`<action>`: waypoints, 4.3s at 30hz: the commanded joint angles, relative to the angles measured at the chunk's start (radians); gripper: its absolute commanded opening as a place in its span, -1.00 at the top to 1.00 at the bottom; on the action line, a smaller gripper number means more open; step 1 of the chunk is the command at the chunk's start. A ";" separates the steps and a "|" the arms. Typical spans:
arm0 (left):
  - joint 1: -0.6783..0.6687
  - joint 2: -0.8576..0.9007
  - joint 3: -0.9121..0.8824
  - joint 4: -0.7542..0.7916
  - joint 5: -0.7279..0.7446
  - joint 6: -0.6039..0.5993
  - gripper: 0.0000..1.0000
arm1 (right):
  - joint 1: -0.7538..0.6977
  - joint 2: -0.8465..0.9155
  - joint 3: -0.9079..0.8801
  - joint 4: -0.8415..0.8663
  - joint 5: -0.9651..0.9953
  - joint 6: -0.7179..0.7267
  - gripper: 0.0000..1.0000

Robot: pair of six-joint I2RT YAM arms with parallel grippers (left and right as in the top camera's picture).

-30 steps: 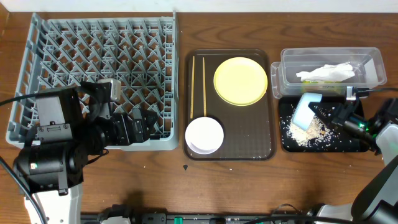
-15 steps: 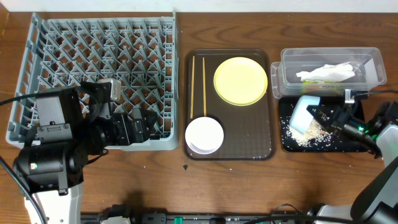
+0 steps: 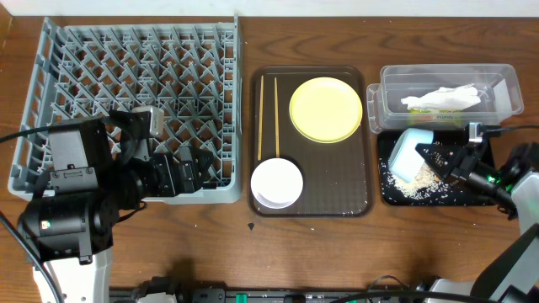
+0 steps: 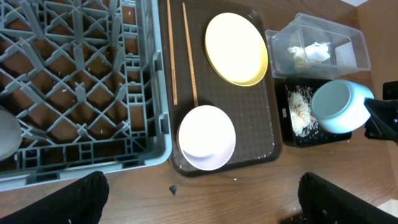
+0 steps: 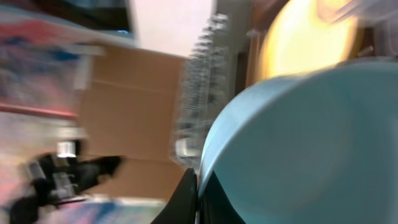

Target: Sort waste into correct bins and load items into the dishwasher

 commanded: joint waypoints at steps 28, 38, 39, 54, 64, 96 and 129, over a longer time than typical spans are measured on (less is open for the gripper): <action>-0.004 0.000 -0.004 -0.003 0.014 0.010 -0.96 | 1.147 -0.143 0.008 0.242 1.398 0.505 0.97; -0.004 0.000 -0.004 0.001 0.018 -0.036 -0.96 | 1.183 -0.077 0.051 0.282 1.361 0.518 -0.28; -0.004 0.000 -0.004 0.023 0.018 -0.036 -0.96 | 1.176 -0.094 0.065 0.281 1.362 0.524 -0.38; -0.104 0.064 -0.003 0.143 -0.102 -0.199 -0.96 | 1.137 -0.157 0.167 0.309 1.207 0.575 -0.10; -0.470 0.330 0.027 0.152 -0.552 -0.269 -0.94 | 0.954 -0.191 0.248 0.219 1.213 0.700 -0.12; -0.625 1.011 0.051 0.727 -0.545 -0.197 0.01 | 0.720 -0.302 0.242 -0.029 1.108 0.616 -0.47; -0.611 0.834 0.307 0.409 -0.705 -0.263 0.84 | 0.720 -0.302 0.242 -0.059 1.108 0.616 -0.38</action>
